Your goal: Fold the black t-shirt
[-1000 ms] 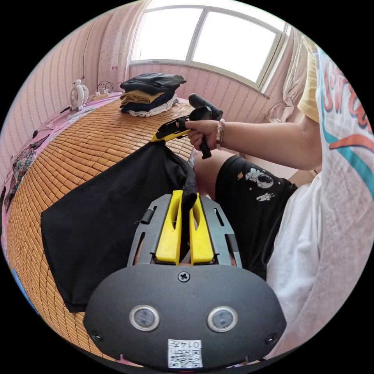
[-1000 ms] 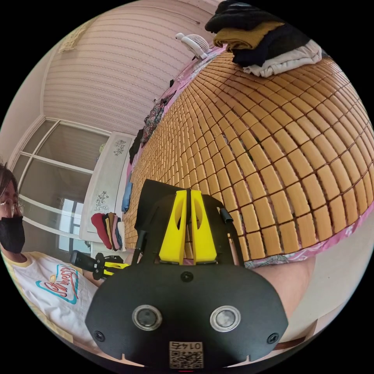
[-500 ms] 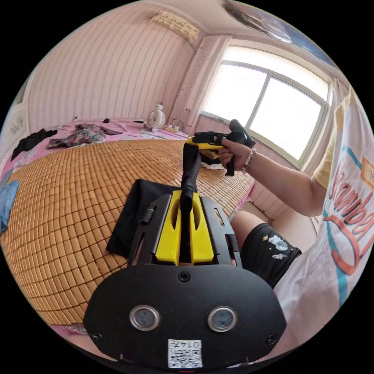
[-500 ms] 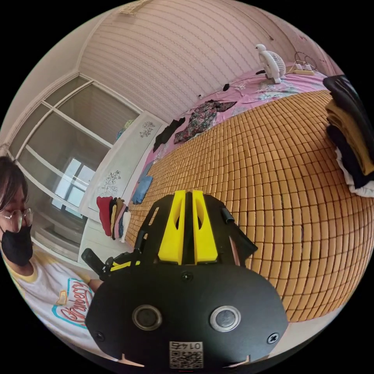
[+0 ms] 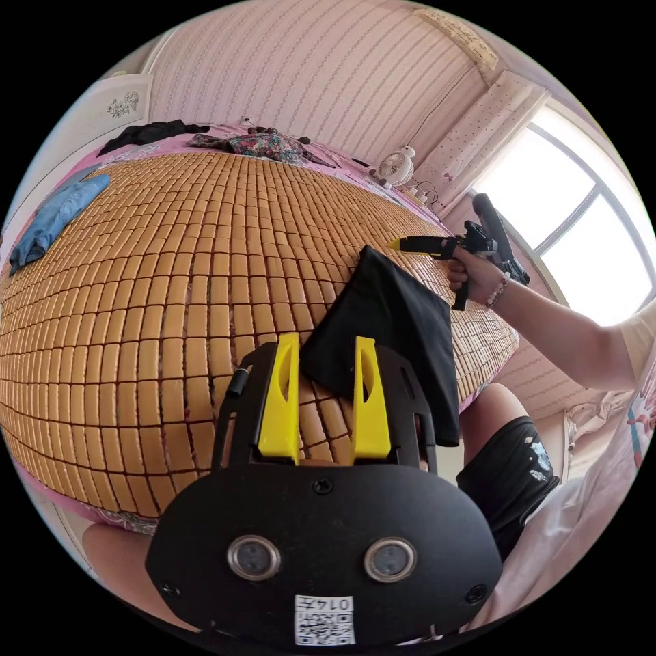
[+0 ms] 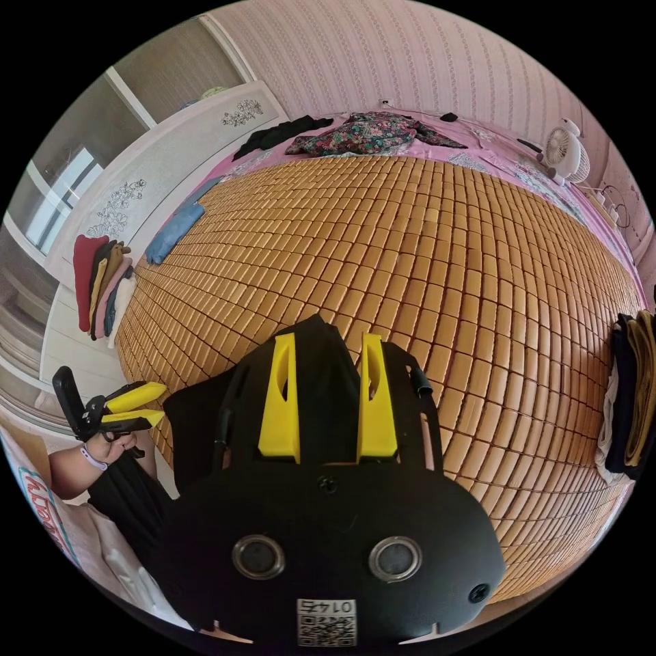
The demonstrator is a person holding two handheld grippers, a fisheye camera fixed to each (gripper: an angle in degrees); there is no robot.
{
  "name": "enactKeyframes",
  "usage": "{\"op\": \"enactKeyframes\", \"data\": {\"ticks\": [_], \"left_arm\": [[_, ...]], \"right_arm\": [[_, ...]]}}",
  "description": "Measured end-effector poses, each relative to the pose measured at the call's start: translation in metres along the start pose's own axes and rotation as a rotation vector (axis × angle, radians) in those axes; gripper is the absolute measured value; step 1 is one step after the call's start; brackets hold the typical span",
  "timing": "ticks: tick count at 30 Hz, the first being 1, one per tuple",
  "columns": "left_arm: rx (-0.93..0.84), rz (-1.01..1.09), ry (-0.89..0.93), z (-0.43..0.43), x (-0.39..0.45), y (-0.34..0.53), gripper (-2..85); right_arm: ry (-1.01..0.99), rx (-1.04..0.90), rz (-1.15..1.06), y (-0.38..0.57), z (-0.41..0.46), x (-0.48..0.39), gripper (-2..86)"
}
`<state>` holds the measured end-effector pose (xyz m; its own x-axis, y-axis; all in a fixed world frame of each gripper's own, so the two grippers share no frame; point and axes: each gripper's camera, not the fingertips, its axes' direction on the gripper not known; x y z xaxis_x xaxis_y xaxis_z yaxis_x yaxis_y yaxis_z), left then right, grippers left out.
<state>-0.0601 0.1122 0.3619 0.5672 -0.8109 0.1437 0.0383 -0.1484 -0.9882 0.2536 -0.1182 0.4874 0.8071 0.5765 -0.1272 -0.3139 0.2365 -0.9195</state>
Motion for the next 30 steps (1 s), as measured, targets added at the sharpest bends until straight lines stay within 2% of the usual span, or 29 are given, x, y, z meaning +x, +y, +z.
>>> {"op": "enactKeyframes", "data": {"ticks": [3,8,12,19,26,30], "left_arm": [[-0.086,0.05,-0.053,0.015,0.006,-0.011,10.1],[-0.167,0.064,-0.067,0.016,0.01,-0.019,7.4],[-0.194,0.082,-0.063,0.007,0.02,-0.021,3.1],[-0.068,0.212,-0.033,-0.064,0.061,-0.013,0.7],[0.029,0.194,-0.03,-0.142,0.092,-0.006,0.2],[0.106,0.149,-0.065,-0.174,0.082,-0.006,0.2]], "right_arm": [[0.053,-0.107,-0.037,-0.009,0.028,-0.012,9.3],[0.021,-0.065,-0.11,-0.005,0.024,-0.034,3.8],[-0.087,0.033,-0.055,0.008,-0.01,-0.037,2.2],[-0.203,0.263,-0.081,0.056,-0.101,-0.059,1.7],[-0.215,0.341,-0.182,0.056,-0.139,-0.1,1.6],[-0.256,0.344,-0.276,0.015,-0.141,-0.139,1.8]]}}
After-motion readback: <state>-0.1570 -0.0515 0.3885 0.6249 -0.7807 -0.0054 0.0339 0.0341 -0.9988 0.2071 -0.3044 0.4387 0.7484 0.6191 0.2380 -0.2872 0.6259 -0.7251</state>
